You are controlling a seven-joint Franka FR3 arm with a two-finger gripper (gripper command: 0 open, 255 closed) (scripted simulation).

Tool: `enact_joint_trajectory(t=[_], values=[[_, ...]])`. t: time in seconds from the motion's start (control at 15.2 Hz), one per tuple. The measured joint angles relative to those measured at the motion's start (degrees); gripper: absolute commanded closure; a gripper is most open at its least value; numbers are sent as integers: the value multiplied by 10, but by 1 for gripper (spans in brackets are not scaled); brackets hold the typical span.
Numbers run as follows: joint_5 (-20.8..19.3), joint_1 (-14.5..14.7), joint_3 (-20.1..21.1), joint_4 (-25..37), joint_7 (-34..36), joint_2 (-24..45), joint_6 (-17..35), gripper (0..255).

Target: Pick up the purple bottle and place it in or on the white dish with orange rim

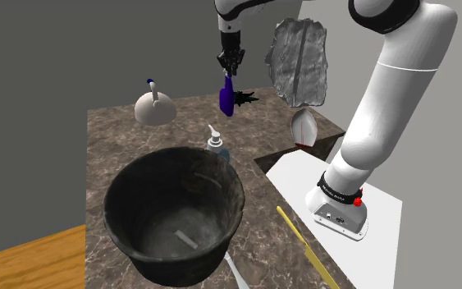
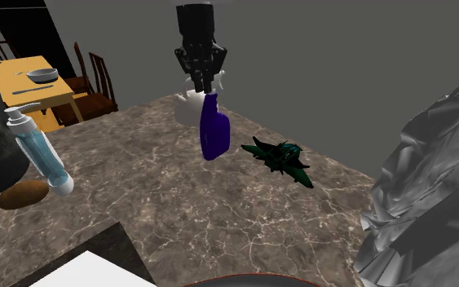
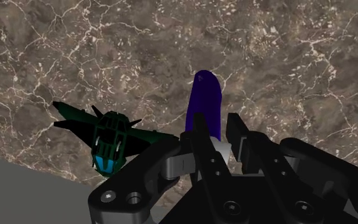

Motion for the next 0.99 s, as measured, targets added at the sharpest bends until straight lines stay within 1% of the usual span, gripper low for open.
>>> enact_joint_trajectory(t=[0.86,0.99], values=[[2,2,1,92,-7,-6,-98,255],[0,-4,-3,79,-18,-25,-103,255]])
